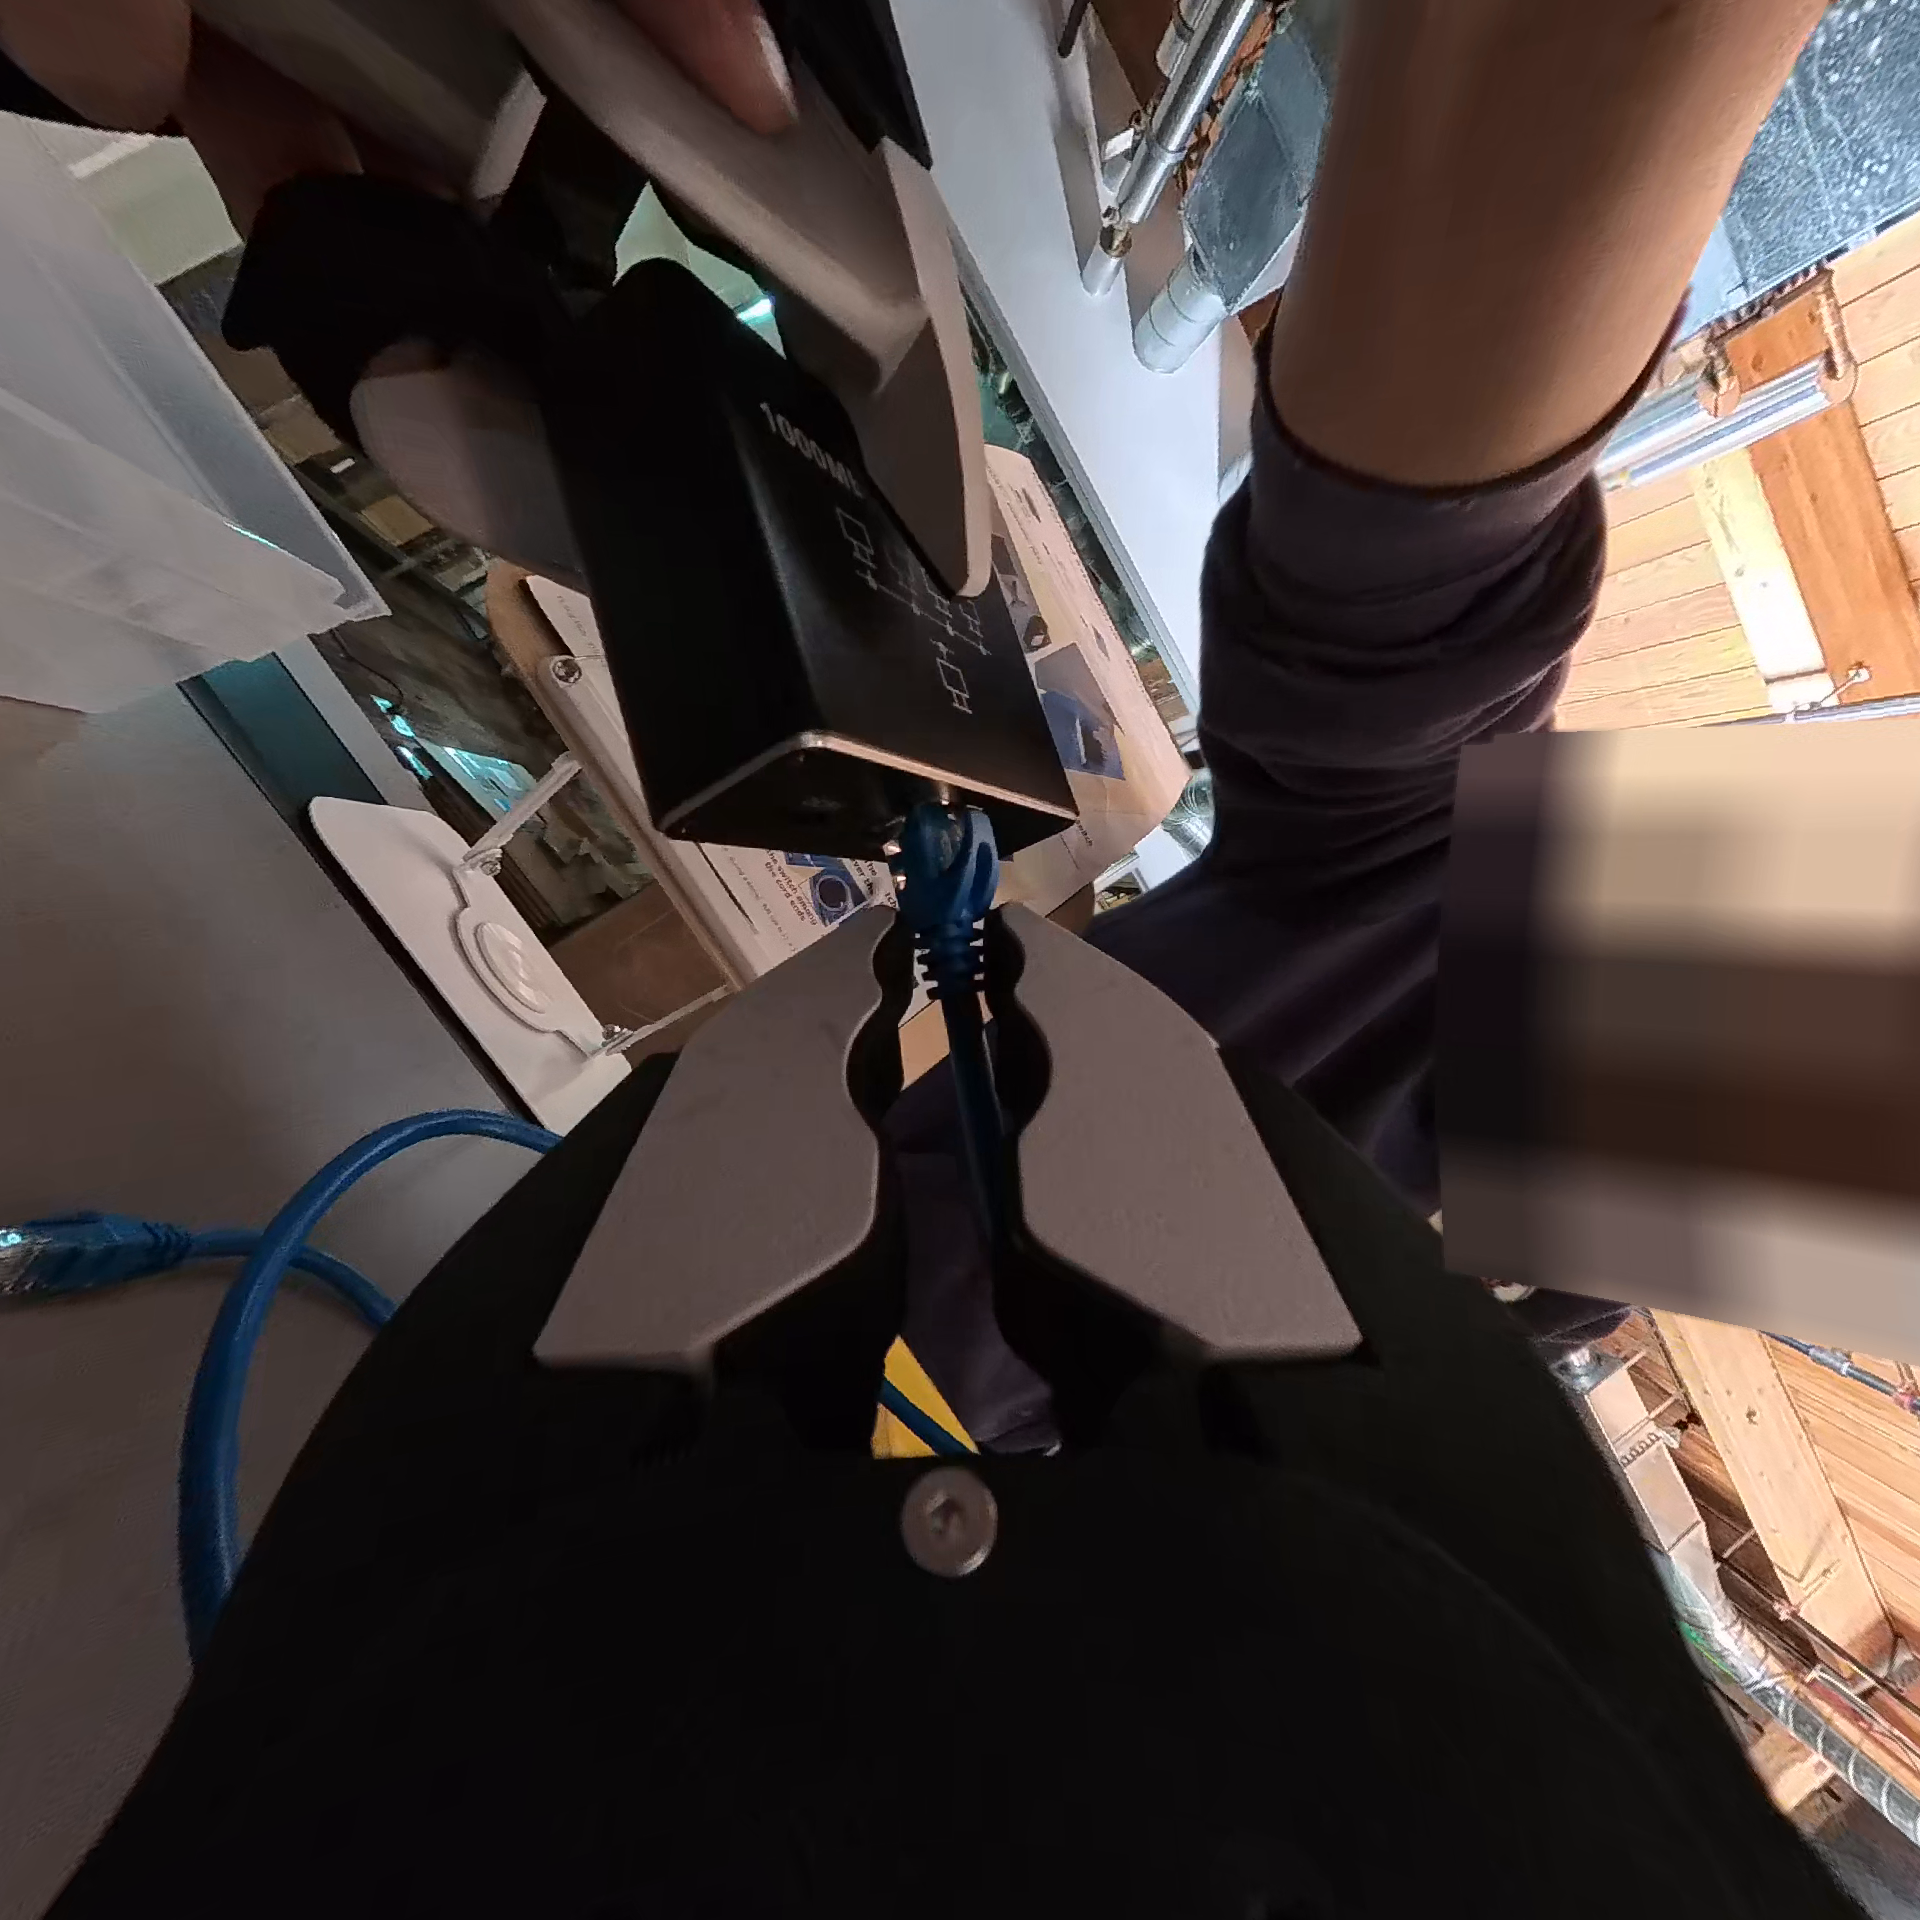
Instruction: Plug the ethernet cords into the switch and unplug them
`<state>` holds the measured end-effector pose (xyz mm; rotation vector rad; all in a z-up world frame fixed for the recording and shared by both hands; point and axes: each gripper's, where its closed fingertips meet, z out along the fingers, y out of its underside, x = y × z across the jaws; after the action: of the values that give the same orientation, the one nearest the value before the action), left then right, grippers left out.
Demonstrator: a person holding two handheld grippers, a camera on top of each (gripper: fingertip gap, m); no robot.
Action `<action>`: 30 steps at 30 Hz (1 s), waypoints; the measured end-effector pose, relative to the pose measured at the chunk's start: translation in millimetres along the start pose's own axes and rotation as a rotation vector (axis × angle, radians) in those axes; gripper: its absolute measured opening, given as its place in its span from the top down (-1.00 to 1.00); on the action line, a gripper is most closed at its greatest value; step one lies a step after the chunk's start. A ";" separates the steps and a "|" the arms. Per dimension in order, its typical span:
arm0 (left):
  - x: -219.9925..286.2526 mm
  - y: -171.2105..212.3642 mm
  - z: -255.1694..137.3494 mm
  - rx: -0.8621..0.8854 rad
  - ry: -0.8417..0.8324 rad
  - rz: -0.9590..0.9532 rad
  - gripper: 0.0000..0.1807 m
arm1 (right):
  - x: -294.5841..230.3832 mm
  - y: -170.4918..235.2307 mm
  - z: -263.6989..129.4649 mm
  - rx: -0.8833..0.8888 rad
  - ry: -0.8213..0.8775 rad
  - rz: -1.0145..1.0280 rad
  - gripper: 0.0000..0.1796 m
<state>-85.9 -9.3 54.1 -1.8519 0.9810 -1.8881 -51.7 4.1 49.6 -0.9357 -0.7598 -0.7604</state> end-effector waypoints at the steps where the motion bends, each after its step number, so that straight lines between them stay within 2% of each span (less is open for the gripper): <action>1: -0.1 0.2 0.0 -0.001 -0.001 0.000 0.62 | -0.3 0.2 0.0 -0.001 -0.004 0.000 0.85; 20: -0.5 -0.6 -1.9 -0.002 0.001 0.009 0.62 | -6.4 -0.7 1.4 0.020 -0.072 0.091 0.85; 27: -1.1 -0.4 -4.1 -0.006 0.040 -0.013 0.63 | -14.8 -6.9 -4.3 0.101 -0.167 0.146 0.82; 30: -3.7 -1.2 -6.8 0.002 0.061 -0.034 0.63 | -20.2 -9.1 -6.7 0.121 -0.240 0.229 0.79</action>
<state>-91.8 -4.3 52.7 -1.8311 0.9725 -1.9750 -68.1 -0.9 34.0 -0.9950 -0.8801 -0.4014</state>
